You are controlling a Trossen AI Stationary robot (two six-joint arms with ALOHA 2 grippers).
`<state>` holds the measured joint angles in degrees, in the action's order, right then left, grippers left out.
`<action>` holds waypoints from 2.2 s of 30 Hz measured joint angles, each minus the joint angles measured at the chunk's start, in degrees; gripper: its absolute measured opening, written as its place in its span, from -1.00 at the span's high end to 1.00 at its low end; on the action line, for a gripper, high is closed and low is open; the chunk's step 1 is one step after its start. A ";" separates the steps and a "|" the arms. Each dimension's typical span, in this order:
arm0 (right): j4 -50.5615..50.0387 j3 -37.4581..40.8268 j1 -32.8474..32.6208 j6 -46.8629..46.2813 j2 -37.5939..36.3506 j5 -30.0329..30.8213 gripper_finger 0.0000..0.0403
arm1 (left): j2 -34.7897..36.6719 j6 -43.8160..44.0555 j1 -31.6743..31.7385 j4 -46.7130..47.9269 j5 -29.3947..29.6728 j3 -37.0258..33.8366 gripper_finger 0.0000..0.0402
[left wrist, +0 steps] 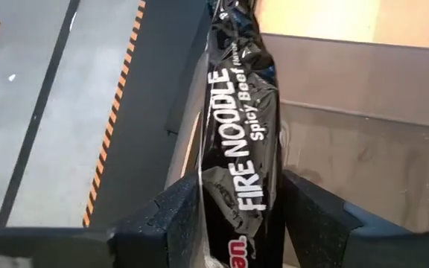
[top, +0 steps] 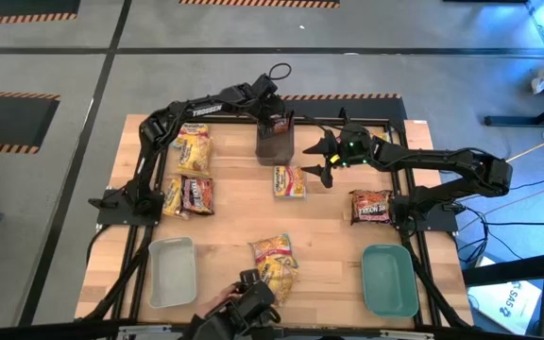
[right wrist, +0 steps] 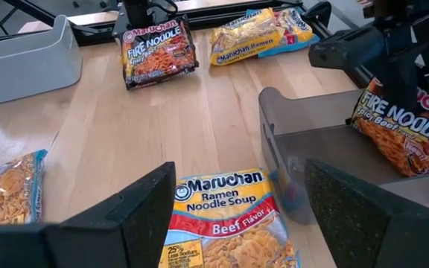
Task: Sort Maruchan noodles
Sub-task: Put the middle black noodle pack into the black bin, then put the bottom right black noodle pack into the black bin
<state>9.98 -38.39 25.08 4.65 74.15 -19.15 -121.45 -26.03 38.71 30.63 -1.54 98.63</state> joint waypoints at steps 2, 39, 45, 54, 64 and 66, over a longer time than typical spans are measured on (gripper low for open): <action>-0.02 0.00 0.00 -0.06 0.00 -0.67 -0.39 | 0.05 0.19 0.01 -0.60 2.96 0.00 0.11; -5.23 0.00 -12.04 2.47 -0.46 4.96 -0.39 | 23.00 20.79 -17.32 4.31 12.68 -17.32 0.10; -12.52 -0.02 -15.42 -2.51 -3.16 8.64 -0.39 | 33.07 26.15 -25.76 -18.61 13.48 -36.49 0.10; -31.38 0.03 -21.15 -9.27 -12.53 24.71 -0.39 | 33.05 27.03 -36.01 -40.18 13.44 -51.10 0.10; -45.38 0.00 -25.83 -24.35 -18.79 26.51 -0.39 | 32.48 26.51 -41.76 -42.29 10.84 -51.67 0.10; -48.61 -0.11 -26.77 -28.25 -18.86 25.06 -0.39 | 32.46 25.95 -42.39 -41.91 11.14 -51.67 0.10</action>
<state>-38.63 -38.50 -1.68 -23.60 55.29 5.91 -88.99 -0.09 -3.68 -11.28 9.60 46.96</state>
